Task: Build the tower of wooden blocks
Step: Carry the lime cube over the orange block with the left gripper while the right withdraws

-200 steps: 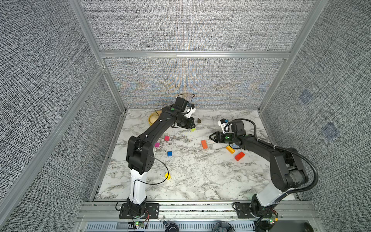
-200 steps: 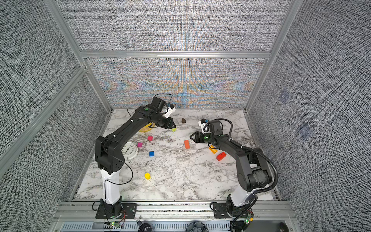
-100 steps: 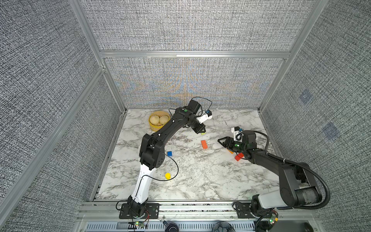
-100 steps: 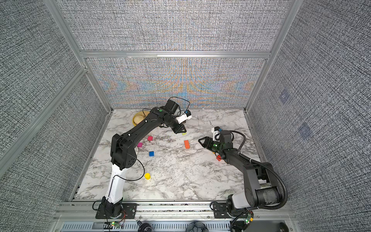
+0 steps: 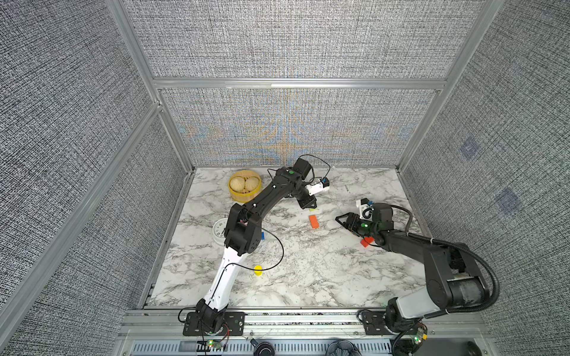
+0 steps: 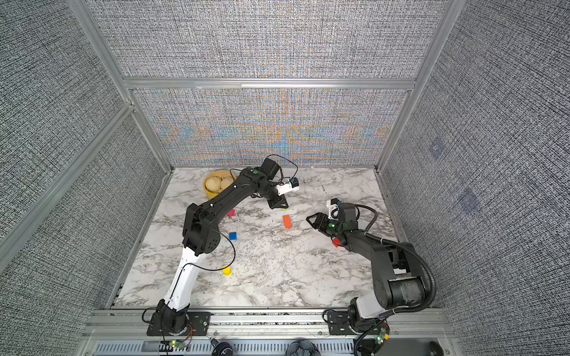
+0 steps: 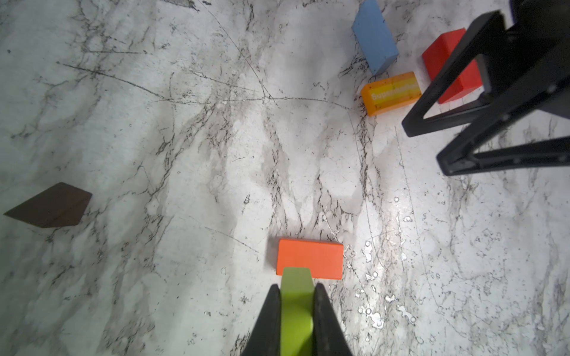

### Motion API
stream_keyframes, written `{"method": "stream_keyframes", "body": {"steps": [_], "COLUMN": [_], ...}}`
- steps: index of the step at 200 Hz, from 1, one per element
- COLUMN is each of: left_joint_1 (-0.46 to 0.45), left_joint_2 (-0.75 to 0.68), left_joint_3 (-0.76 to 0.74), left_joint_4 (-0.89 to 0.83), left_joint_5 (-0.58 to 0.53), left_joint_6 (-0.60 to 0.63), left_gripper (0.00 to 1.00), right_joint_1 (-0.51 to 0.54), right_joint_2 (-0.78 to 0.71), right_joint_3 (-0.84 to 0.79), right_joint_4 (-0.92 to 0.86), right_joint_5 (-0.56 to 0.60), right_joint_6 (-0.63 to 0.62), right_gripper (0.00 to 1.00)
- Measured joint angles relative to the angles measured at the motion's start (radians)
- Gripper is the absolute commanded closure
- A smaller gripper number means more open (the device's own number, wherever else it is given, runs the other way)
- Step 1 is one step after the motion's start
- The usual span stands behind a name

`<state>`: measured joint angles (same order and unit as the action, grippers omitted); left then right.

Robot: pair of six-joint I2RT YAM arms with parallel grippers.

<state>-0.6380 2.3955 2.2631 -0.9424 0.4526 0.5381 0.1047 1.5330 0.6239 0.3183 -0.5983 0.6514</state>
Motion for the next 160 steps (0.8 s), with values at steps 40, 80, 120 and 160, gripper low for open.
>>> {"method": "stream_keyframes", "body": {"steps": [40, 80, 120, 160], "left_joint_1": [0.000, 0.000, 0.000, 0.000], "left_joint_2": [0.027, 0.047, 0.066, 0.086], "left_joint_3": [-0.018, -0.026, -0.026, -0.025], "left_joint_4": [0.024, 0.029, 0.044, 0.059], "left_joint_5": [0.023, 0.033, 0.045, 0.044], "left_joint_6": [0.023, 0.047, 0.072, 0.087], "left_gripper": [0.94, 0.94, 0.94, 0.94], "right_joint_1": [-0.006, -0.007, -0.008, -0.009], "right_joint_2": [0.027, 0.046, 0.084, 0.124], "right_joint_3": [0.002, 0.006, 0.011, 0.022], "right_joint_4": [0.033, 0.056, 0.079, 0.118], "right_joint_5": [-0.016, -0.023, -0.045, -0.062], "right_joint_6": [0.004, 0.004, 0.017, 0.034], "right_gripper": [0.43, 0.43, 0.43, 0.44]}}
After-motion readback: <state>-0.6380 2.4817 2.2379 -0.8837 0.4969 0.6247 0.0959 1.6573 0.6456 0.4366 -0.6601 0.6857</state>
